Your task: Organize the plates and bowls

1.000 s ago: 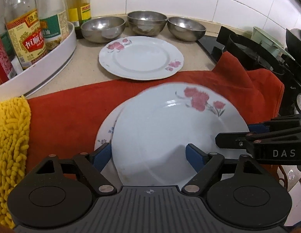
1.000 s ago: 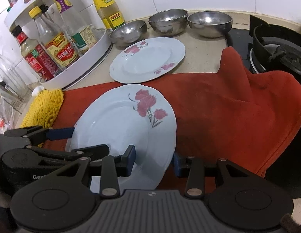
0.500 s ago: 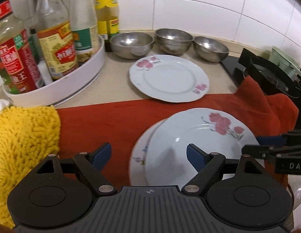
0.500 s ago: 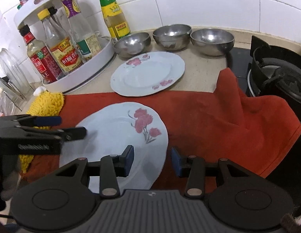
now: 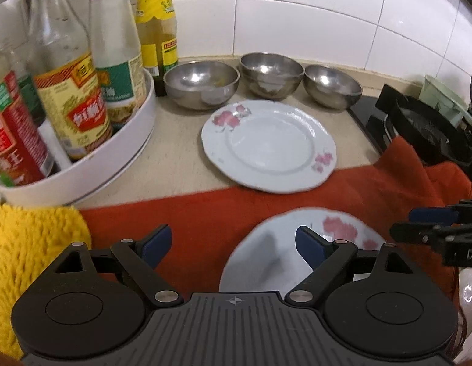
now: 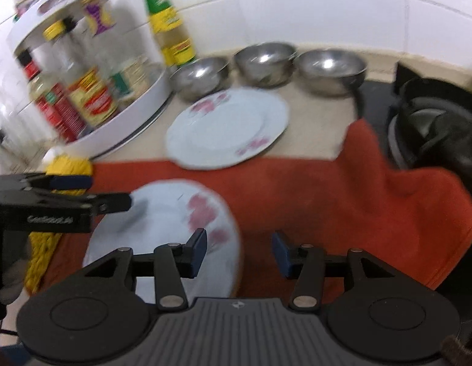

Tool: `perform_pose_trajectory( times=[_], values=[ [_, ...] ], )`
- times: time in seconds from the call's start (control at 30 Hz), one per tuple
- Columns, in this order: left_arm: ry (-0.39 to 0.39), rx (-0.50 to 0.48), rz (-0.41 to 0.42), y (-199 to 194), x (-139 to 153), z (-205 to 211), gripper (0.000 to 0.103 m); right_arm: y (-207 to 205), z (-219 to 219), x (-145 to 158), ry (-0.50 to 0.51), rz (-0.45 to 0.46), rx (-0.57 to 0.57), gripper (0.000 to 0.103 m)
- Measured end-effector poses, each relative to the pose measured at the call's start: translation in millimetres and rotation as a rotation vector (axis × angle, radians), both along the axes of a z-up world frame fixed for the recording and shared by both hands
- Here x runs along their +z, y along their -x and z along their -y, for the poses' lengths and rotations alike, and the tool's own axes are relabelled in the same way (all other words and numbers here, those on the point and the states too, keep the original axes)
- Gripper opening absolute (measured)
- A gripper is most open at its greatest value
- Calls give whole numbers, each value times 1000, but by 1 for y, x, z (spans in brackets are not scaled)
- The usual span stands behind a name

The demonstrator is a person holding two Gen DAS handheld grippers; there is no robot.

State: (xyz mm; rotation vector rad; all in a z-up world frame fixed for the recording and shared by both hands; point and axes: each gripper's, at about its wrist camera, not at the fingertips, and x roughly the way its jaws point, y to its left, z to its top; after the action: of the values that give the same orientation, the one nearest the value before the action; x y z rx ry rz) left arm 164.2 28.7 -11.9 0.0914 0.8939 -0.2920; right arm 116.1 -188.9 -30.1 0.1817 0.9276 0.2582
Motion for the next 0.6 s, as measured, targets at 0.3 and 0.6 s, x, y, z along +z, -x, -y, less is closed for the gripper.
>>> perform_pose_trajectory(
  times=[0.3,0.6],
  values=[
    [15,-16,27,-51,7,12,92,-56,11,14,21,39,-47,45],
    [-11,-15,-12,-91,-9,22,92,-121,8,3,57,18,-47,45]
  ],
)
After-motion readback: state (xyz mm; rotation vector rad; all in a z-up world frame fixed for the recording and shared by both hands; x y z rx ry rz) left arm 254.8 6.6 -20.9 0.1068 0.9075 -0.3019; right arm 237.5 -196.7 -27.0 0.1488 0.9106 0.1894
